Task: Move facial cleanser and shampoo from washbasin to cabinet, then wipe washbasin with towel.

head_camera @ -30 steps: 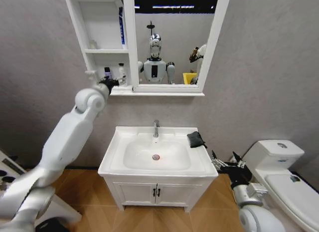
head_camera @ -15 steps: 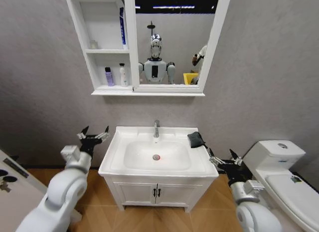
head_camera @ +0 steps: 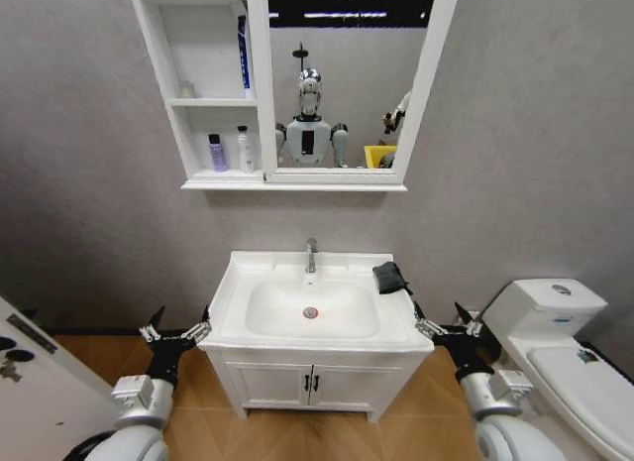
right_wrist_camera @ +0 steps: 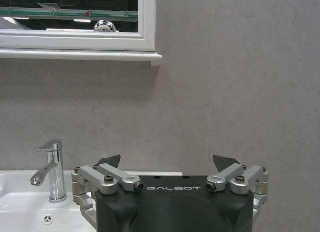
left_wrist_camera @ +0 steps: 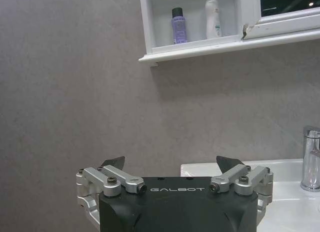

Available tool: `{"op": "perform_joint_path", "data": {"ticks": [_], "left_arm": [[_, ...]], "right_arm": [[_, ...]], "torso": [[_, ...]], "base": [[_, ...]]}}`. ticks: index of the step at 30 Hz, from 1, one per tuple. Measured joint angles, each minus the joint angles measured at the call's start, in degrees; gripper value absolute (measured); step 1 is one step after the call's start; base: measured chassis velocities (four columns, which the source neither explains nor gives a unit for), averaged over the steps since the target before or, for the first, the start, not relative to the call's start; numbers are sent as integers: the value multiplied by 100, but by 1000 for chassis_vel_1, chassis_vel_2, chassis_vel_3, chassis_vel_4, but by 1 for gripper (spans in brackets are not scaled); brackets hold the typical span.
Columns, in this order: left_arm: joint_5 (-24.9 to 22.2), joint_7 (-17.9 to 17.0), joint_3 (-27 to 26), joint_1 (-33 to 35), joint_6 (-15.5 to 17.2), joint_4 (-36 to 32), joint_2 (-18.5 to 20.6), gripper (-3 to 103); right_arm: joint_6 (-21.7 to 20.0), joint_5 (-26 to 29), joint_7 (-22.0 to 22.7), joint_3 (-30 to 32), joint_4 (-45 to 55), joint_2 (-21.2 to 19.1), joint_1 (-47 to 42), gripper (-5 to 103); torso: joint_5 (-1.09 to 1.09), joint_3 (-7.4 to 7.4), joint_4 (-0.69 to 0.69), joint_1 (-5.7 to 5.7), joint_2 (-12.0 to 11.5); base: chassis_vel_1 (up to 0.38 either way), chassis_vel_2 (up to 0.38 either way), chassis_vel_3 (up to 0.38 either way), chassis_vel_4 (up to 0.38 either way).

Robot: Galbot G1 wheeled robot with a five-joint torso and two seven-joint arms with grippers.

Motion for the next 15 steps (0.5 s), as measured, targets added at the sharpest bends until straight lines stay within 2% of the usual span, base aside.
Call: {"op": "perform_joint_path", "data": {"ticks": [4, 8, 15], "left_arm": [[-10, 0, 4, -42, 12, 22, 4, 100], [-27, -3, 15, -62, 21, 29, 13, 100], [-44, -12, 25, -81, 31, 36, 24, 100]], "right_arm": [[77, -10, 13, -14, -13, -2, 7, 100], [33, -5, -196, 51, 4, -11, 31, 100], [85, 128, -316, 75, -66, -7, 44, 100]], "torso": [[0, 0, 1, 0, 0], [0, 0, 0, 0, 0], [0, 0, 1, -1, 0]], "base": [[0, 0, 0, 0], [0, 0, 0, 0], [0, 0, 0, 0]]}}
